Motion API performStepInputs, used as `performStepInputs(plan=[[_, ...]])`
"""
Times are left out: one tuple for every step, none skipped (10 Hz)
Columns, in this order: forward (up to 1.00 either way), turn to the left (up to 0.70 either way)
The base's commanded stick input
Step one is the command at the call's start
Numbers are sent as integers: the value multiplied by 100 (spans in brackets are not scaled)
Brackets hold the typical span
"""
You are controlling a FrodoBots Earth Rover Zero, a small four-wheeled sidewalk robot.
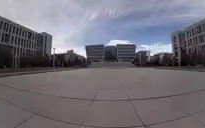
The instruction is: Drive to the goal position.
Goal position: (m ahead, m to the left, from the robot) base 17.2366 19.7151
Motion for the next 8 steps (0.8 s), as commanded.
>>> performStepInputs(plan=[[5,0],[5,0],[5,0],[5,0],[5,0],[5,0],[5,0],[5,0]])
